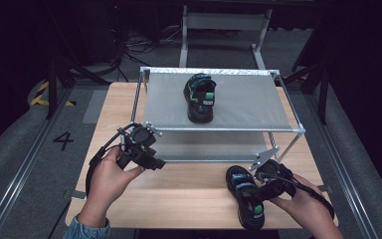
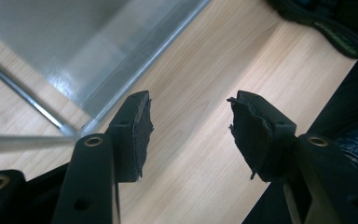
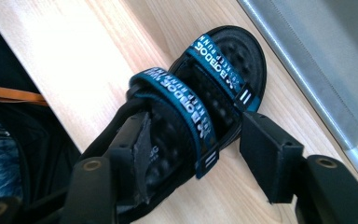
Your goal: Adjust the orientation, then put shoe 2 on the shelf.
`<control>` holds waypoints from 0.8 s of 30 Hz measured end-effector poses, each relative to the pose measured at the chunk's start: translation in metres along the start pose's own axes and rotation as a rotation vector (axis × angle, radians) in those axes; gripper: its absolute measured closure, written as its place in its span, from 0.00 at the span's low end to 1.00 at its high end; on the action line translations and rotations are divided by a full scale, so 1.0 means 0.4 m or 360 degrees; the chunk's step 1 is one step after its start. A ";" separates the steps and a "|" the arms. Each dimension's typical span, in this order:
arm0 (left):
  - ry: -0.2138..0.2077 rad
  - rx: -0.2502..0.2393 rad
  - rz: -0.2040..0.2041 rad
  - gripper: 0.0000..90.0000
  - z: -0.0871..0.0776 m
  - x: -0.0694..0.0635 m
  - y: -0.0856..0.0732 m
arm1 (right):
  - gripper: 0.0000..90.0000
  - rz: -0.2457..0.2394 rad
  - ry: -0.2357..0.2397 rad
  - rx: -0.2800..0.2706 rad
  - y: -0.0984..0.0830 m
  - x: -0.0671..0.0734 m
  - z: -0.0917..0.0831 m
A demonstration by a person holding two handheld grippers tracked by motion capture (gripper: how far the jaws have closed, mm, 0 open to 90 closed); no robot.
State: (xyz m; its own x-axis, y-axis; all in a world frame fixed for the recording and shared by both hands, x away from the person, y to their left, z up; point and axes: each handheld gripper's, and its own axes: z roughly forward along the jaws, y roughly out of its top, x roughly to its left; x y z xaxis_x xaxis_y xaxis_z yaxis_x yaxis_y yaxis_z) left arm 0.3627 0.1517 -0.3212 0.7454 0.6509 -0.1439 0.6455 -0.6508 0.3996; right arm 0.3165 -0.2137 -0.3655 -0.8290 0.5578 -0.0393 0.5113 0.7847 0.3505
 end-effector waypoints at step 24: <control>-0.0045 0.0018 -0.0071 0.52 0.023 0.031 -0.035 | 0.77 -0.0027 0.0060 0.0126 0.021 -0.015 0.068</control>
State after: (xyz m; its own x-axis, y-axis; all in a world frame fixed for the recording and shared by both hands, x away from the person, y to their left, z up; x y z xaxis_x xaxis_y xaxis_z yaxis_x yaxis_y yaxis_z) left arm 0.3643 0.1655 -0.3368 0.7201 0.6682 -0.1868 0.6800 -0.6260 0.3819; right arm 0.3321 -0.2030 -0.3878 -0.8449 0.5348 -0.0091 0.5121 0.8138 0.2749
